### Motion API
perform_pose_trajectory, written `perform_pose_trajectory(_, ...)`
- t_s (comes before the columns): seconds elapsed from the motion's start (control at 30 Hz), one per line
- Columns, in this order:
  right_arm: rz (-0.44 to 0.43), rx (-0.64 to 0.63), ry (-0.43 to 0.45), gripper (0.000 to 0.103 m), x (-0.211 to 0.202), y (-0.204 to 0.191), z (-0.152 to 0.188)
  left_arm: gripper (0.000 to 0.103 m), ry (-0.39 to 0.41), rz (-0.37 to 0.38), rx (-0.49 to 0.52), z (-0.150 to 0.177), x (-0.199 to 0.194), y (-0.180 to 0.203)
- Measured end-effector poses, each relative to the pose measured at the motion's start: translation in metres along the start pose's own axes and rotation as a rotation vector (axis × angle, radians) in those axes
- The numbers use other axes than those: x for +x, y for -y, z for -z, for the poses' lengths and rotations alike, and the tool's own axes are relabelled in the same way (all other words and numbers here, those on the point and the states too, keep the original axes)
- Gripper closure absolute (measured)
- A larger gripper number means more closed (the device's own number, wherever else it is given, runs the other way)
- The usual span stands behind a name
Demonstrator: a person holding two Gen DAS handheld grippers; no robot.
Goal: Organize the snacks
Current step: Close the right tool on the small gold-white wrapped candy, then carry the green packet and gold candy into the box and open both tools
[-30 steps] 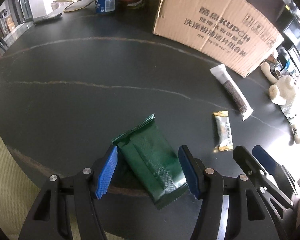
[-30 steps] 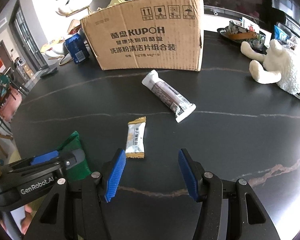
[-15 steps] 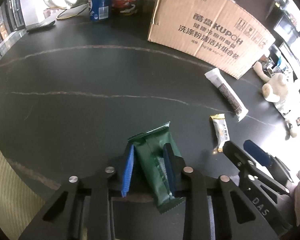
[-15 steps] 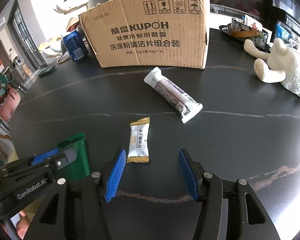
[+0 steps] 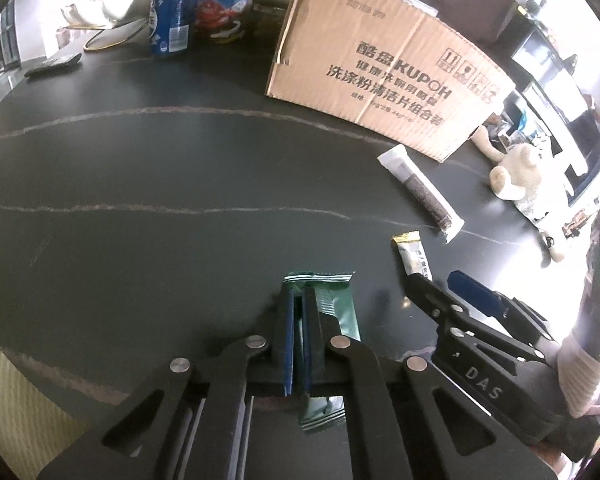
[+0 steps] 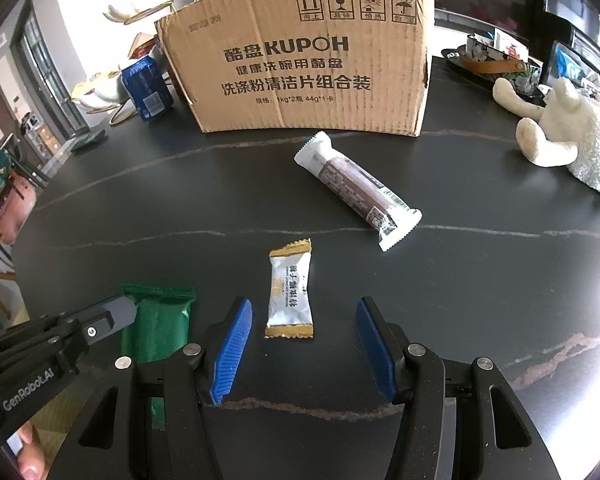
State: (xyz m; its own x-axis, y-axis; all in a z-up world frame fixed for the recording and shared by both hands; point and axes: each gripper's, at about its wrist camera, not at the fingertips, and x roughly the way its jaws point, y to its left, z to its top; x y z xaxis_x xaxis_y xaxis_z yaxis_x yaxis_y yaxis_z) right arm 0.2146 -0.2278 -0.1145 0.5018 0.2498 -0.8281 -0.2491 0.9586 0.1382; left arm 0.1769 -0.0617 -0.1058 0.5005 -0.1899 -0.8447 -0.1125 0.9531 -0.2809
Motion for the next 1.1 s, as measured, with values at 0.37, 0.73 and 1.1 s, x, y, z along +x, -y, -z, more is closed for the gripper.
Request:
perform_pose_trajectory(0.37,0.066,-0.028,-0.003,0.063,0.011,-0.007,-0.009,0.099,0.039,0.031,0.051,-0.013,-0.006,-0.002)
perform_pose_trajectory(0.73,0.074,-0.007,0.027,0.081,-0.004,-0.013,-0.010,0.099,0.073,0.066,0.103,-0.021,-0.012,-0.002)
perform_pose_trajectory(1.1,0.042,0.017,0.145,0.081,-0.051,-0.029,-0.028,0.100,0.182,0.108,0.169,-0.039,-0.045,0.003)
